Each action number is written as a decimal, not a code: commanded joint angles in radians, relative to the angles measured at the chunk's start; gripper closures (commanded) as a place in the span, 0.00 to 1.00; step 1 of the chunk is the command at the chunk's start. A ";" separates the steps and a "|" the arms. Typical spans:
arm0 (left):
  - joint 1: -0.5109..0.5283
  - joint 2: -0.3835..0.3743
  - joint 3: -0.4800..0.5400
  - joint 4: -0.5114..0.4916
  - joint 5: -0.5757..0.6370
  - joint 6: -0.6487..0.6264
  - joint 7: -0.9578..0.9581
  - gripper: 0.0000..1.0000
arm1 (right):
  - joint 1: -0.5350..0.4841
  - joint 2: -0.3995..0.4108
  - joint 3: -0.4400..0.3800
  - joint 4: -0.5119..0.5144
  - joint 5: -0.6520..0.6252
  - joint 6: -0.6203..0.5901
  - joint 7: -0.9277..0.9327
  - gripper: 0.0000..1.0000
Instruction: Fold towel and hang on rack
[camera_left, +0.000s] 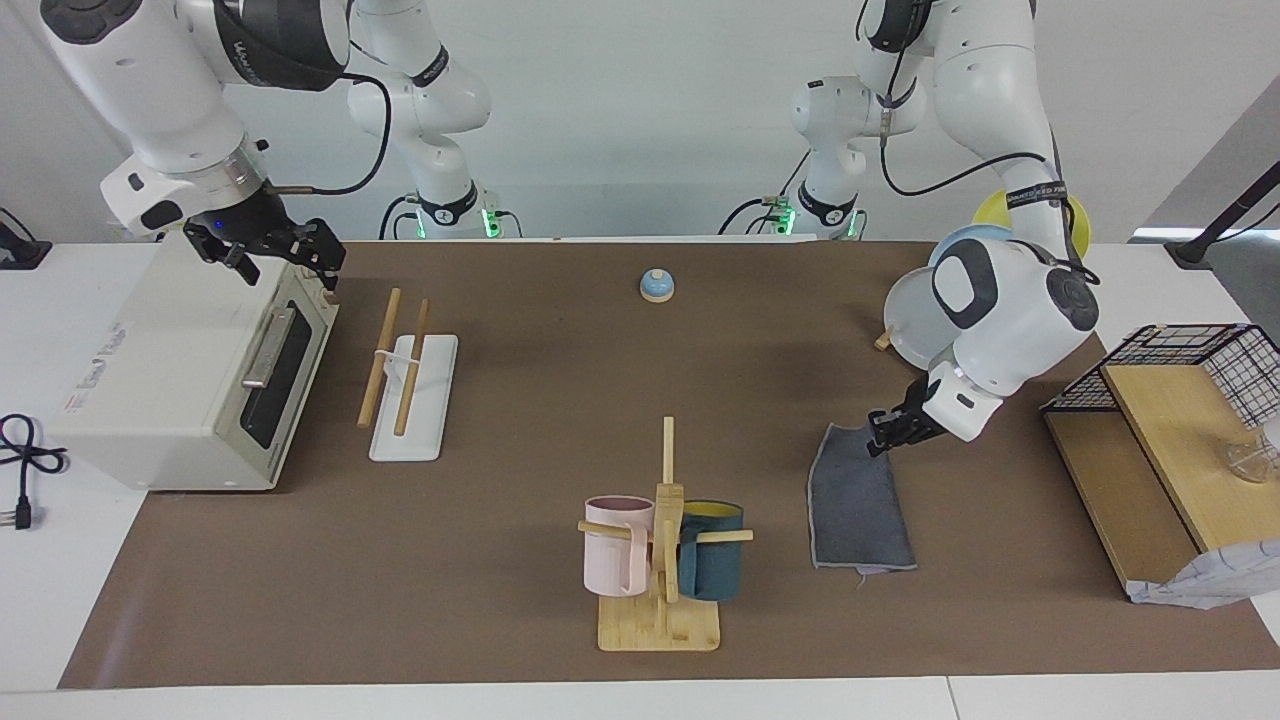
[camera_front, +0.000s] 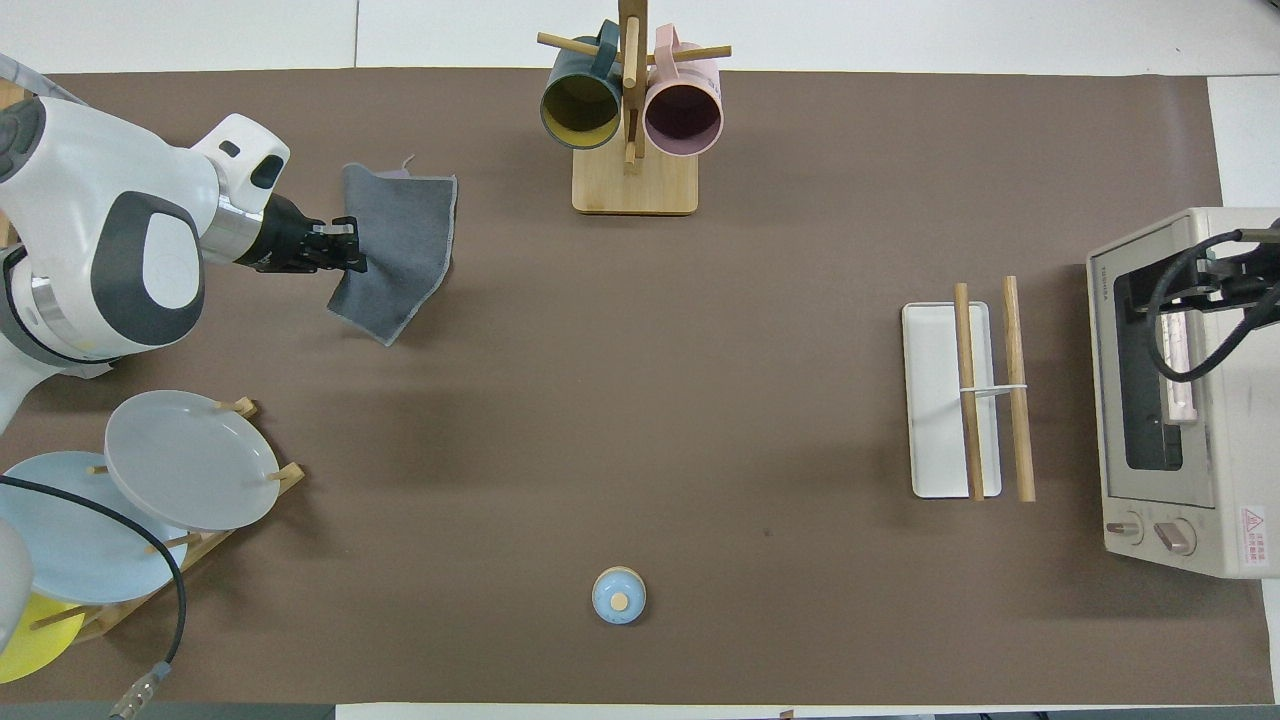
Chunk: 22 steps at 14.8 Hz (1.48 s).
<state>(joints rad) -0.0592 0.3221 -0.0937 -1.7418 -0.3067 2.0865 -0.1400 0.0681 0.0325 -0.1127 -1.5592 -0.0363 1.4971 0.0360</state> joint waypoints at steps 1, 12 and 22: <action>-0.021 -0.055 0.006 0.044 0.008 -0.116 -0.209 1.00 | -0.005 -0.034 0.002 -0.027 0.022 0.000 -0.037 0.00; -0.125 -0.198 -0.084 0.133 0.055 -0.250 -1.278 1.00 | 0.050 -0.117 0.002 -0.268 0.541 0.281 0.447 0.00; -0.145 -0.209 -0.248 0.159 0.057 -0.126 -2.016 1.00 | 0.315 -0.145 0.002 -0.423 0.940 0.762 1.169 0.00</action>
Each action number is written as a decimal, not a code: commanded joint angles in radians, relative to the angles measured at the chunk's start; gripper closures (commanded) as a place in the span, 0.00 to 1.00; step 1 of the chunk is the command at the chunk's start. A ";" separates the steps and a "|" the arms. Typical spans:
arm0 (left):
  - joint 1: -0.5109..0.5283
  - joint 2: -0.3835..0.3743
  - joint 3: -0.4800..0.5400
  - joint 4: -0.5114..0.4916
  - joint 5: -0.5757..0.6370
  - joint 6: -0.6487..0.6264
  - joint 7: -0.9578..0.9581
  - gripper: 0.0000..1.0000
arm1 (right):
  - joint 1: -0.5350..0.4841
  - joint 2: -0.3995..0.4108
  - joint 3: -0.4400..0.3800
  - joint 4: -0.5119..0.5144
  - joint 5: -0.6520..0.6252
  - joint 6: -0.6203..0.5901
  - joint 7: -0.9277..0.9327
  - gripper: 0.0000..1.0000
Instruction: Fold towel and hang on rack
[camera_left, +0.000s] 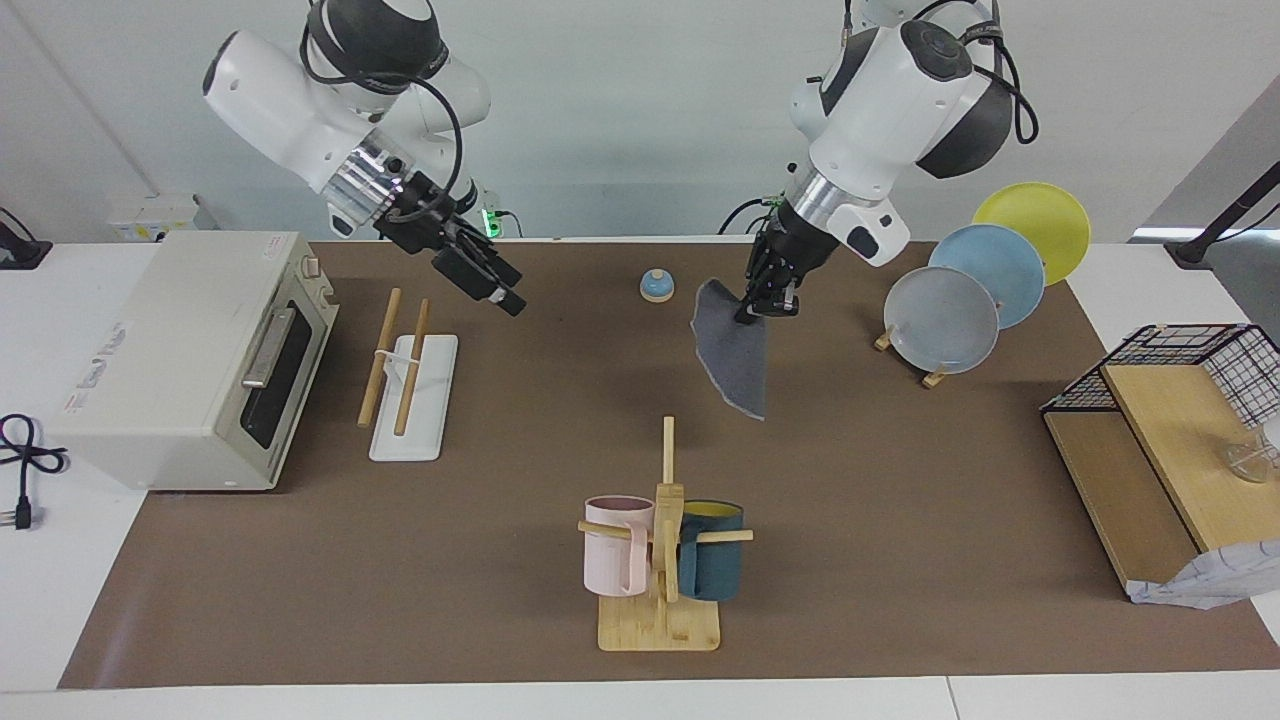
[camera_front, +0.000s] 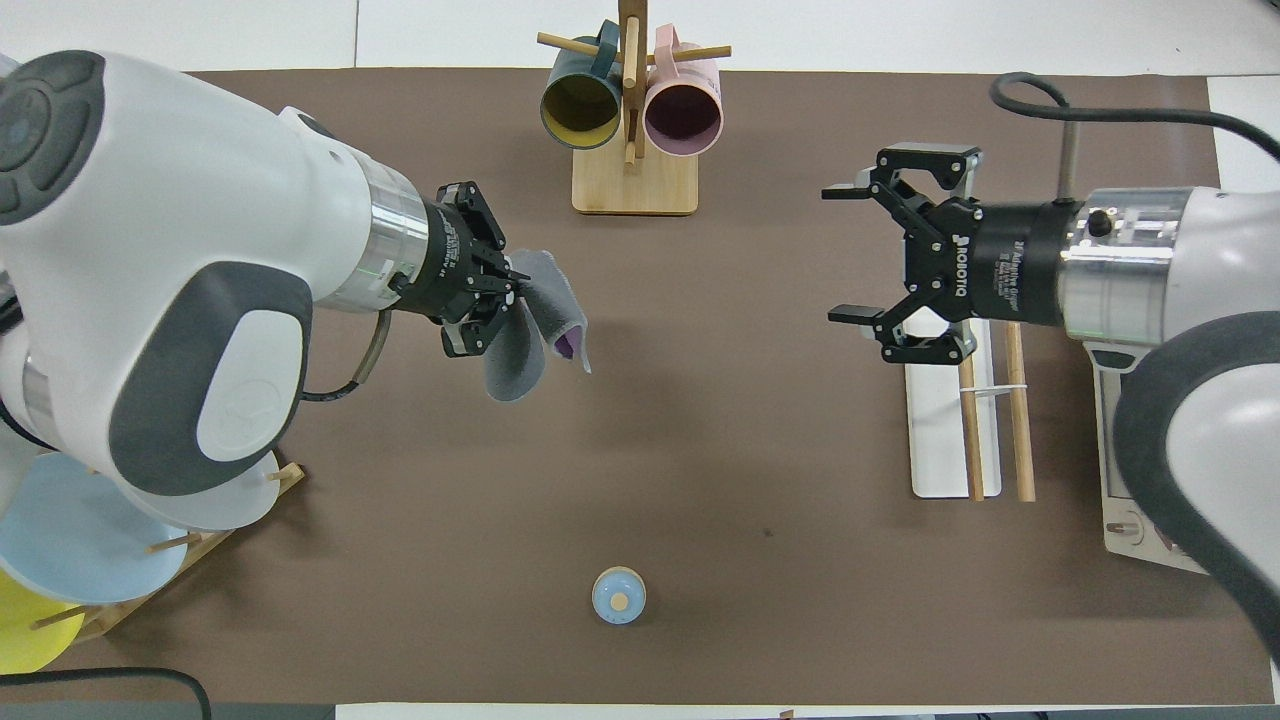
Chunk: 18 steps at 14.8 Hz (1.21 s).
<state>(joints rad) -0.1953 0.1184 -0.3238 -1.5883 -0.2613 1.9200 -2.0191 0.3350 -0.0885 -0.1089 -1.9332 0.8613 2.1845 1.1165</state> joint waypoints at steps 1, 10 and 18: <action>-0.022 -0.003 -0.023 0.005 0.013 0.056 -0.204 1.00 | 0.067 -0.019 -0.002 -0.049 0.050 0.083 0.148 0.00; -0.118 -0.003 -0.023 -0.006 0.071 0.191 -0.568 1.00 | 0.165 0.053 -0.002 -0.043 0.082 0.092 0.290 0.00; -0.119 -0.005 -0.023 -0.009 0.080 0.191 -0.602 1.00 | 0.188 0.111 -0.002 -0.010 0.094 0.213 0.178 0.00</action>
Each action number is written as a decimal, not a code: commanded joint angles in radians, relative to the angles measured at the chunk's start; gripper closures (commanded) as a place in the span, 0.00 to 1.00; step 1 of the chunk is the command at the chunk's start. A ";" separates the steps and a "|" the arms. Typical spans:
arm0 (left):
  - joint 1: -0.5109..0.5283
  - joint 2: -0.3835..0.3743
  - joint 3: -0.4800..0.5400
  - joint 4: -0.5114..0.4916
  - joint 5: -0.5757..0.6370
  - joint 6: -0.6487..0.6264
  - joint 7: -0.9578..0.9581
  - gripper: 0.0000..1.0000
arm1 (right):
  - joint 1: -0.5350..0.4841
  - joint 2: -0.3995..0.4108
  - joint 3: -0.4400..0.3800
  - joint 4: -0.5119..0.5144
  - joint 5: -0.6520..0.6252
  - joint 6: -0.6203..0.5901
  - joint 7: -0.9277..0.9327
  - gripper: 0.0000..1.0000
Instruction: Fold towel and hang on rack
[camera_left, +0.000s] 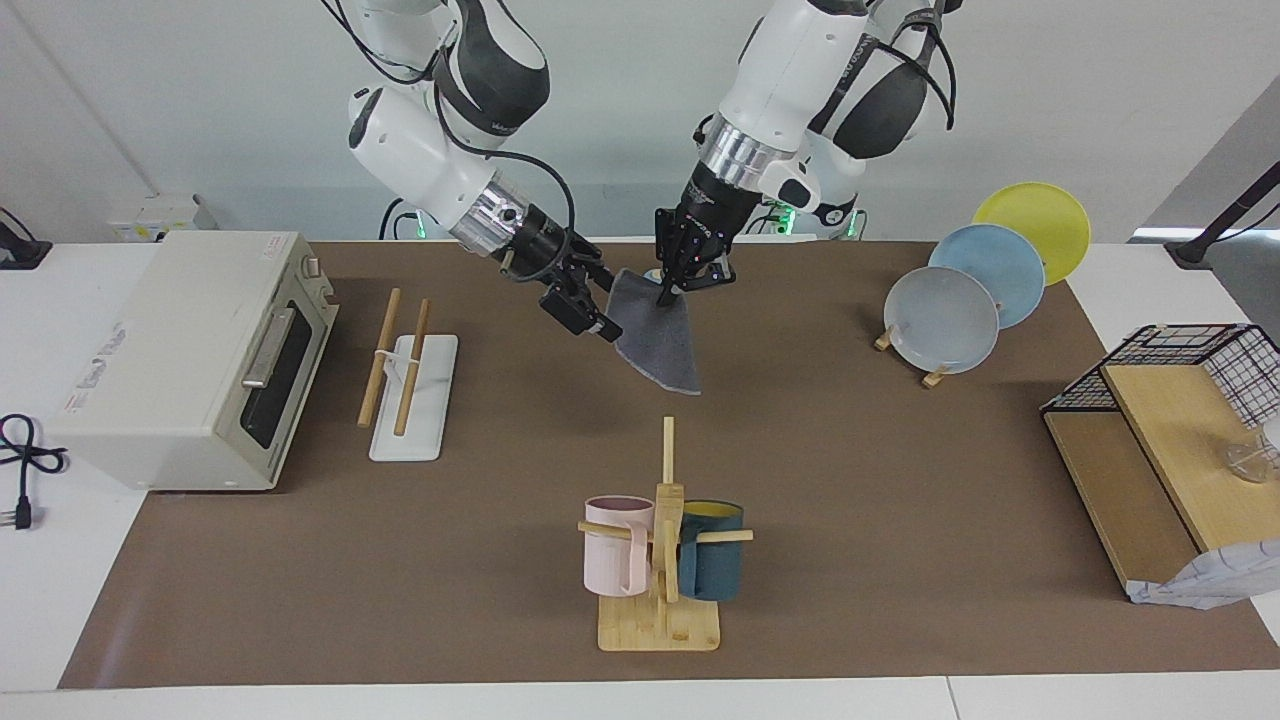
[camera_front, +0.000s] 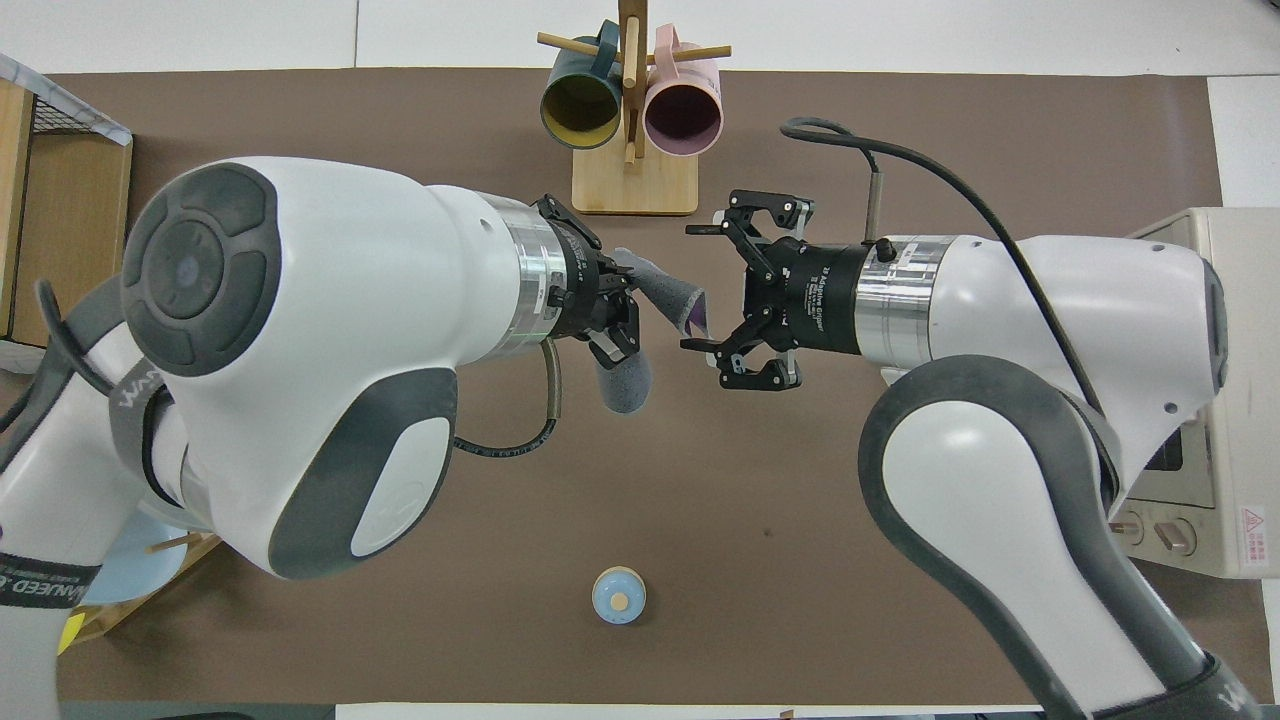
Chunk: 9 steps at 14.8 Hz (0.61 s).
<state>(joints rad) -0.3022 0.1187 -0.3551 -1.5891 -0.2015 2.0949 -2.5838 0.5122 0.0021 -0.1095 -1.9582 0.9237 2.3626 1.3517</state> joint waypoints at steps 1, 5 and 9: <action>-0.012 -0.005 0.008 -0.008 0.020 0.016 -0.041 1.00 | 0.009 0.024 -0.001 0.015 0.032 0.035 -0.059 0.00; -0.011 -0.005 0.008 -0.008 0.020 0.016 -0.053 1.00 | 0.011 0.024 -0.001 0.013 0.058 0.040 -0.129 0.35; -0.006 -0.005 0.008 -0.008 0.020 0.017 -0.056 1.00 | 0.009 0.032 -0.001 0.013 0.109 0.040 -0.166 1.00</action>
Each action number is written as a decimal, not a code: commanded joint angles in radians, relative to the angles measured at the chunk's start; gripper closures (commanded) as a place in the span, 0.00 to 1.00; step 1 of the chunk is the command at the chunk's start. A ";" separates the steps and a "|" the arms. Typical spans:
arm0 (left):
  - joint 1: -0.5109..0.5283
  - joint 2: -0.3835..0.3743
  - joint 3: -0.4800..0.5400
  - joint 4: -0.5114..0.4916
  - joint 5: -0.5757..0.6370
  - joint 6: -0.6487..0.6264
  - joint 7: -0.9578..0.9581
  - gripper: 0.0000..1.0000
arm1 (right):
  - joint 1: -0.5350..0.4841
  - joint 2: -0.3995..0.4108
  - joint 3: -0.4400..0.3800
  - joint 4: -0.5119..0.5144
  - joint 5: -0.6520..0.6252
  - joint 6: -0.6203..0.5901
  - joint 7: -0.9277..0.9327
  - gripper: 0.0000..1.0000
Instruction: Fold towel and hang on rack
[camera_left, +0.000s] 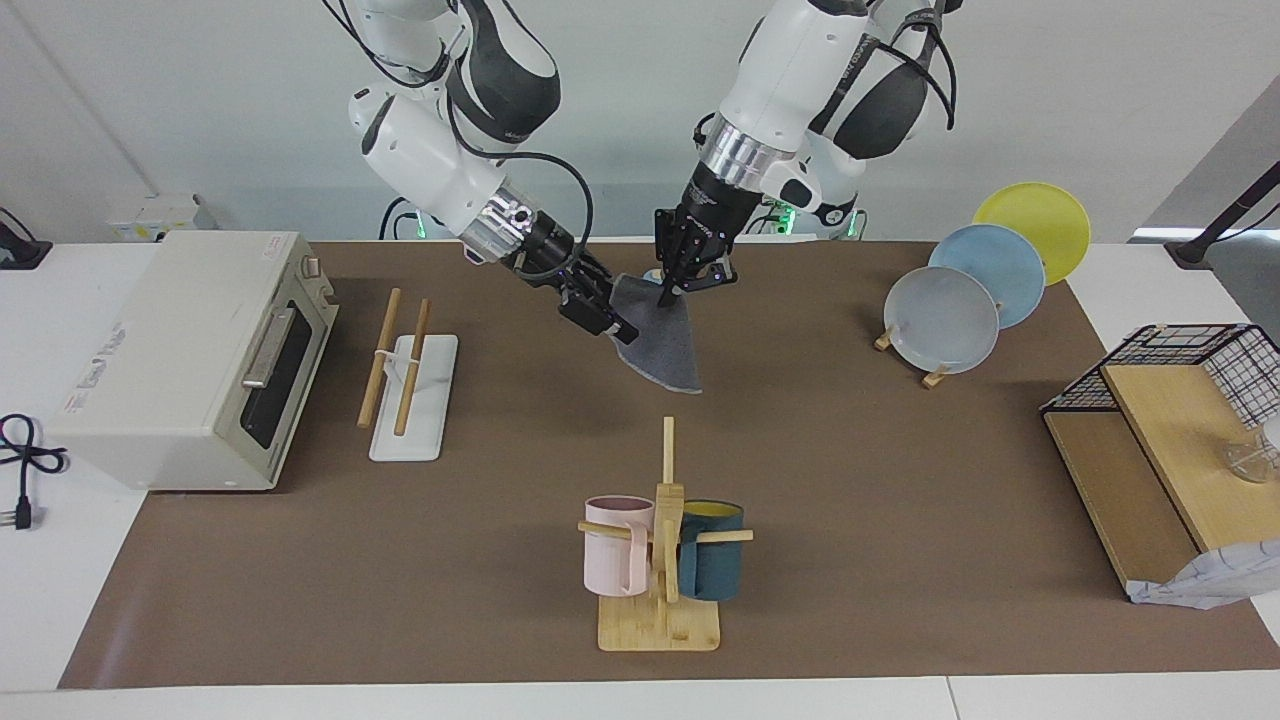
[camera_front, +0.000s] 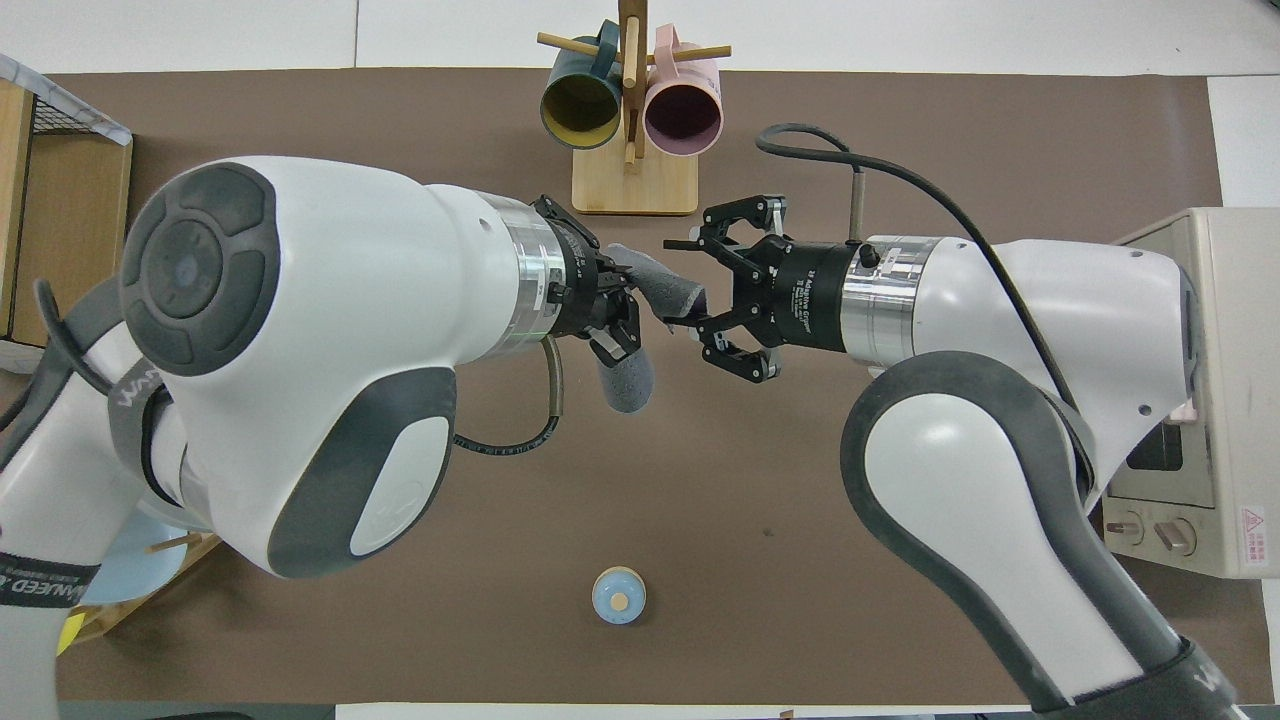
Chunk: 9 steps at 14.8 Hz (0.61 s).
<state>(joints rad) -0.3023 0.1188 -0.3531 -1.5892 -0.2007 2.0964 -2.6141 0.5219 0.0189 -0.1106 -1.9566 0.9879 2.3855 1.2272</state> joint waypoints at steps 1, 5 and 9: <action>-0.006 -0.004 0.006 -0.008 0.020 0.016 -0.026 1.00 | 0.000 0.015 0.000 0.013 0.046 0.014 -0.044 1.00; -0.005 -0.005 0.006 -0.008 0.020 0.016 -0.031 1.00 | -0.008 0.013 0.000 0.010 0.046 0.000 -0.046 1.00; -0.008 -0.010 0.006 -0.017 0.033 0.014 -0.031 1.00 | -0.005 0.013 0.000 0.010 0.046 0.001 -0.046 1.00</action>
<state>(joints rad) -0.3022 0.1190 -0.3513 -1.5907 -0.1957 2.0977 -2.6224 0.5201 0.0236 -0.1113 -1.9565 1.0045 2.3856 1.2141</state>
